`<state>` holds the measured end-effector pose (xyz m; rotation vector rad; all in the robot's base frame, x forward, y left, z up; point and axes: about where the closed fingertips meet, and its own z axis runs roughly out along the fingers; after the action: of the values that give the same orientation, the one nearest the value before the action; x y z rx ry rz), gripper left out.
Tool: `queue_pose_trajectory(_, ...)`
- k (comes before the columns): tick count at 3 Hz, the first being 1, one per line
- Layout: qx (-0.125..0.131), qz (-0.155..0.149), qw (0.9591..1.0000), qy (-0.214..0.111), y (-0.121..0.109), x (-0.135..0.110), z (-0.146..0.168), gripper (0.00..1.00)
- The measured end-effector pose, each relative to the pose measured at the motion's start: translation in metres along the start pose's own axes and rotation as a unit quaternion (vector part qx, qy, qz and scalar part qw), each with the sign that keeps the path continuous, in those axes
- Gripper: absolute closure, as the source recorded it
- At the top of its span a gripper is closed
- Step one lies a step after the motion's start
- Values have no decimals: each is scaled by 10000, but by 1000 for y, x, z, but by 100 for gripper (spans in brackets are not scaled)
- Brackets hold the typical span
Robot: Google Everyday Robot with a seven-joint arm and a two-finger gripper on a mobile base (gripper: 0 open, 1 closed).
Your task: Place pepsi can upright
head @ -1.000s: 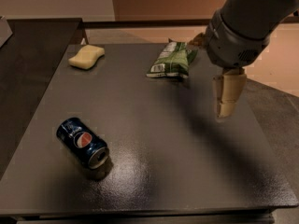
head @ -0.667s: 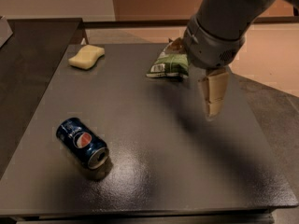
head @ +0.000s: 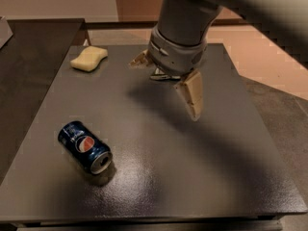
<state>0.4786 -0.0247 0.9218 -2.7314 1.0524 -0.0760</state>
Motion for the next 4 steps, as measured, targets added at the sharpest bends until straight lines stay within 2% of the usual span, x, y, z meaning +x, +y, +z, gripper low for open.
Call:
queue_pose_trajectory(1, -157, -990, 9948, -202, -20, -28, 15, 0)
queue_pose_trajectory(2, -205, -1770, 9827, -508, -37, -55, 26, 0)
queue_pose_trajectory(3, -163, -2347, 9683, -835, -52, -77, 30, 0)
queue_pose_trajectory(4, -13, -2869, 9511, -1144, -63, -94, 30, 0)
